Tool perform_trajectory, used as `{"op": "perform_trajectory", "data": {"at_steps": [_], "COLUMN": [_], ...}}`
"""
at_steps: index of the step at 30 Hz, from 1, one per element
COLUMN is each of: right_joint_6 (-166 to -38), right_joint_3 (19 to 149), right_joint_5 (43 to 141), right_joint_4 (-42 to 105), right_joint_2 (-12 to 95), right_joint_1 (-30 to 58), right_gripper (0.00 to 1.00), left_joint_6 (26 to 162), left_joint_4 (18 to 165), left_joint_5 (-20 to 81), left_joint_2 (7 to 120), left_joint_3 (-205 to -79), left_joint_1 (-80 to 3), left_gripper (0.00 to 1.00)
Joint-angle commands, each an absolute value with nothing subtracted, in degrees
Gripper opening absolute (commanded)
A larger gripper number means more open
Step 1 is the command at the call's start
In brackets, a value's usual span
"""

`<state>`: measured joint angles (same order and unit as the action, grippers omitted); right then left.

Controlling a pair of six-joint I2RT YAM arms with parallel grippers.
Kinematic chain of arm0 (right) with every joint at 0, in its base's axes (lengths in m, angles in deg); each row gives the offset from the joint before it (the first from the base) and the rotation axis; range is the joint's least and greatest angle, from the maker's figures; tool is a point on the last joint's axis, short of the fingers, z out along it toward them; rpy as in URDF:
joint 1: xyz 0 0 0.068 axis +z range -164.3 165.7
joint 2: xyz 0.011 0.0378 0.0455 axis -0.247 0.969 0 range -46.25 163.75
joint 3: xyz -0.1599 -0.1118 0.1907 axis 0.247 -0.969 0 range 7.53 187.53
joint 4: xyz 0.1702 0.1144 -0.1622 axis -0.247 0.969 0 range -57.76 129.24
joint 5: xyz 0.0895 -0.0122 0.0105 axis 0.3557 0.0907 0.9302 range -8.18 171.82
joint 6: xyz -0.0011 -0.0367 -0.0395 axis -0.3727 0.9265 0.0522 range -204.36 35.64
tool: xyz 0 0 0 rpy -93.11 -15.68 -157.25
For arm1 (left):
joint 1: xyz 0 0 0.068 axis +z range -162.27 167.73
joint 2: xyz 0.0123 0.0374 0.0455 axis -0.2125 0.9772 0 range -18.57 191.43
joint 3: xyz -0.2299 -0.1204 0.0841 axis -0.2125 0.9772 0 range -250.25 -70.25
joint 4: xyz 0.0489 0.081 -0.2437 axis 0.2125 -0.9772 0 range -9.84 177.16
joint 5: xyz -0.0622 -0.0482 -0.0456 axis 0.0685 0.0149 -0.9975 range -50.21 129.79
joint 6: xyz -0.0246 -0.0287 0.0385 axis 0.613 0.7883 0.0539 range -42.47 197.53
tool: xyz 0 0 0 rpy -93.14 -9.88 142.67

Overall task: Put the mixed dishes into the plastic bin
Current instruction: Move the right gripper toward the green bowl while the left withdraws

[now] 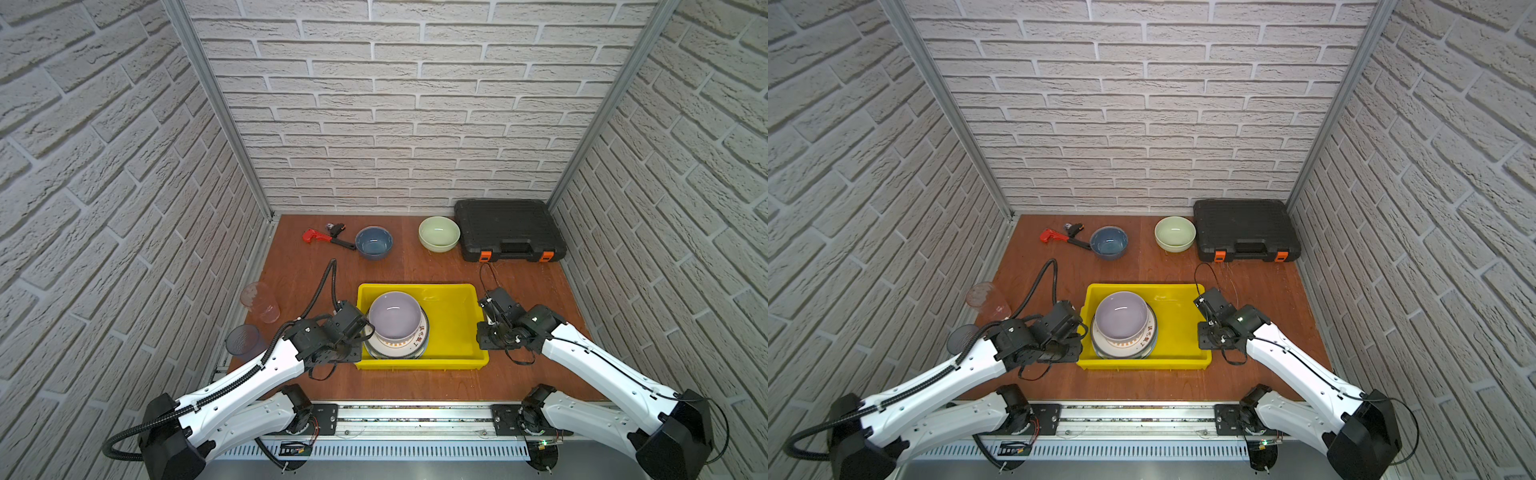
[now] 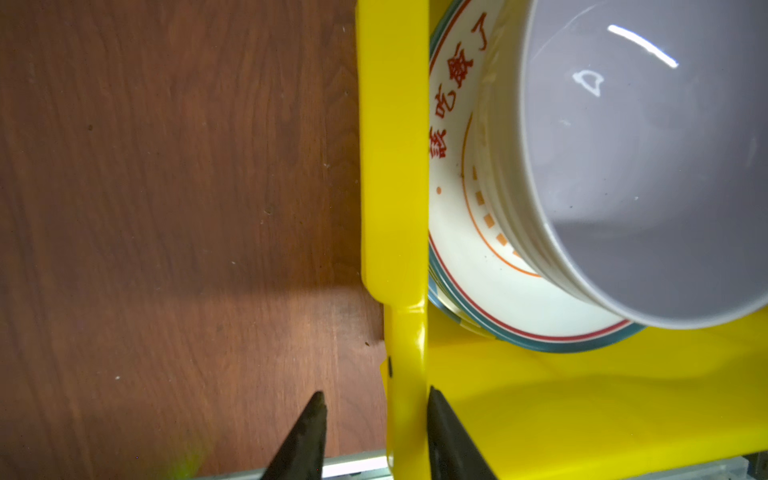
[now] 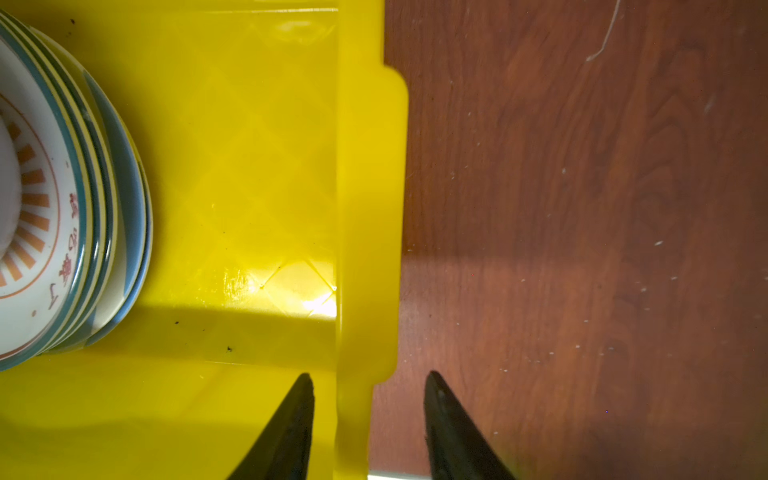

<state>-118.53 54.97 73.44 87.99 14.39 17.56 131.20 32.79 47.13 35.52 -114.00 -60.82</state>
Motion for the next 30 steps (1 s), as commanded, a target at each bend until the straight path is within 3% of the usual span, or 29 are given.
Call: {"op": "perform_trajectory", "data": {"at_steps": [1, 4, 8, 14, 19, 30], "right_joint_6": [-115.49, -112.36, -107.33, -101.06, -101.96, -112.50], "right_joint_3": [60.28, 64.69, 71.54, 83.58, 90.89, 106.84], "right_joint_5": [67.40, 65.57, 65.48, 71.99, 77.56, 80.57], "right_joint_4": [91.64, 91.72, 87.96, 81.87, 73.83, 66.40], "right_joint_2": [15.61, 16.39, 20.14, 33.48, 46.93, 69.23], "right_joint_1": [17.87, 17.63, 16.30, 10.43, 4.78, 0.93], "right_gripper": [0.53, 0.57, 0.61, 0.63, 0.60, 0.59], "left_joint_6": [129.64, 126.58, 121.74, 115.67, 112.07, 110.66], "left_joint_4": [28.09, 27.89, 31.46, 36.23, 41.40, 43.08], "left_joint_5": [50.47, 50.78, 48.38, 44.73, 42.39, 40.23], "left_joint_2": [34.79, 34.71, 34.90, 37.21, 37.92, 38.11], "left_joint_3": [-118.70, -122.05, -124.36, -125.16, -123.55, -121.66], "left_joint_1": [-60.44, -58.08, -52.25, -43.03, -37.62, -34.68], "left_gripper": [0.44, 0.57, 0.61, 0.66, 0.82, 0.85]}}
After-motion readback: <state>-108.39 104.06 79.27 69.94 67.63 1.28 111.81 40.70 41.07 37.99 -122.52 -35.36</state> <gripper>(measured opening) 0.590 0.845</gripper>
